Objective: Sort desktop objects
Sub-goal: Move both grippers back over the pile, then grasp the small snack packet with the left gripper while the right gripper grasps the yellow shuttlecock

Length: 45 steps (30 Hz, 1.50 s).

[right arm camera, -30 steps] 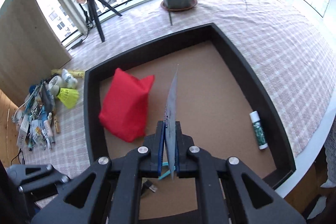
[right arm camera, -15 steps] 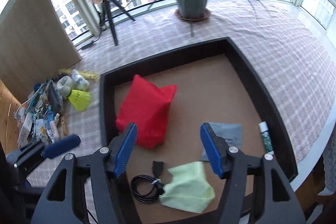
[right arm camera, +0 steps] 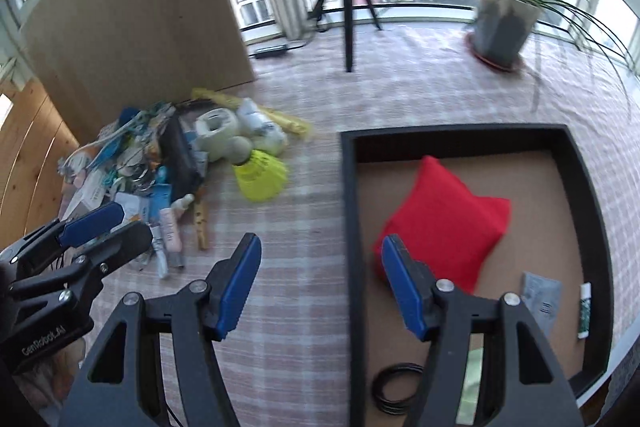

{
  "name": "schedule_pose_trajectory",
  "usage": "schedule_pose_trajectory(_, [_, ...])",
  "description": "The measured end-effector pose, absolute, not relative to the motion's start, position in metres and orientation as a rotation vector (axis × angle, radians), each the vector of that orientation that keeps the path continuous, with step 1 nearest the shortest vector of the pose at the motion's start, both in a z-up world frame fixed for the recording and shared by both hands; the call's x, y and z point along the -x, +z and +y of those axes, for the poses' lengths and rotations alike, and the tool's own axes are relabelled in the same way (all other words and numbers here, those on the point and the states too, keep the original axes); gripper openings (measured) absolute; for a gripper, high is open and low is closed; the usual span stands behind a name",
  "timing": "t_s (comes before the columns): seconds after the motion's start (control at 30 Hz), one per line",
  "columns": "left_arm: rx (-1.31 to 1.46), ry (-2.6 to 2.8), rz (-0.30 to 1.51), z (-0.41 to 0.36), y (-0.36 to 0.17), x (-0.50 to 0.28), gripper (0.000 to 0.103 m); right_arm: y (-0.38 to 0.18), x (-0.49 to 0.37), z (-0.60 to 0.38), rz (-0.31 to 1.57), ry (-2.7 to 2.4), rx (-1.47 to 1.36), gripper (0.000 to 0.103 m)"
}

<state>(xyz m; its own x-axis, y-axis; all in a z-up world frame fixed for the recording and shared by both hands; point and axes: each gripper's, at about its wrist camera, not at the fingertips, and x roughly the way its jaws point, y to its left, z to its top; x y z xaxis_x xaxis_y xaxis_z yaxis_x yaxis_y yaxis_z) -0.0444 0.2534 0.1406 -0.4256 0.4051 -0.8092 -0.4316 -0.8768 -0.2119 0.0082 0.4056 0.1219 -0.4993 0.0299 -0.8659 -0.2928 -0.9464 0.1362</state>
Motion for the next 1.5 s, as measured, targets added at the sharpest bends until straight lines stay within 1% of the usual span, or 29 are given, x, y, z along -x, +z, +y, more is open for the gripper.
schedule_pose_trajectory(0.07, [1.319,2.338,0.017,0.236,0.135,0.051,0.052,0.120,0.002,0.390,0.357,2.556,1.476,0.063])
schedule_pose_trajectory(0.13, [1.339,2.378,-0.005,0.218,0.131,0.056,0.052,0.118,0.010,0.377,0.316,2.571,1.491,0.072])
schedule_pose_trajectory(0.17, [1.348,2.398,-0.027,0.207,0.130,0.059,0.052,0.118,0.013,0.371,0.300,2.584,1.492,0.072])
schedule_pose_trajectory(0.33, [1.393,2.464,-0.118,0.160,0.123,0.066,0.052,0.113,0.028,0.355,0.221,2.620,1.499,0.072])
schedule_pose_trajectory(0.63, [1.484,2.517,-0.220,0.100,0.100,0.068,0.052,0.100,0.051,0.356,0.205,2.616,1.554,0.072])
schedule_pose_trajectory(0.73, [1.533,2.473,-0.232,0.095,0.084,0.065,0.052,0.095,0.060,0.359,0.195,2.610,1.569,0.072])
schedule_pose_trajectory(0.93, [1.576,2.400,-0.207,0.115,0.056,0.067,0.052,0.077,0.080,0.354,0.169,2.602,1.635,0.072])
schedule_pose_trajectory(1.03, [1.599,2.381,-0.210,0.122,0.044,0.072,0.050,0.070,0.088,0.349,0.148,2.593,1.645,0.072])
schedule_pose_trajectory(1.17, [1.618,2.357,-0.231,0.128,0.034,0.079,0.042,0.063,0.100,0.347,0.137,2.592,1.644,0.072])
schedule_pose_trajectory(1.23, [1.615,2.344,-0.250,0.131,0.032,0.081,0.038,0.059,0.104,0.348,0.139,2.588,1.645,0.072])
schedule_pose_trajectory(1.3, [1.611,2.340,-0.255,0.134,0.032,0.083,0.030,0.055,0.110,0.349,0.143,2.591,1.649,0.072])
schedule_pose_trajectory(1.33, [1.613,2.335,-0.264,0.135,0.031,0.084,0.028,0.053,0.112,0.350,0.143,2.591,1.652,0.072])
schedule_pose_trajectory(1.37, [1.614,2.329,-0.273,0.136,0.031,0.085,0.024,0.050,0.115,0.350,0.140,2.588,1.656,0.072])
schedule_pose_trajectory(1.5, [1.612,2.312,-0.292,0.138,0.031,0.086,0.023,0.041,0.121,0.352,0.135,2.581,1.655,0.072])
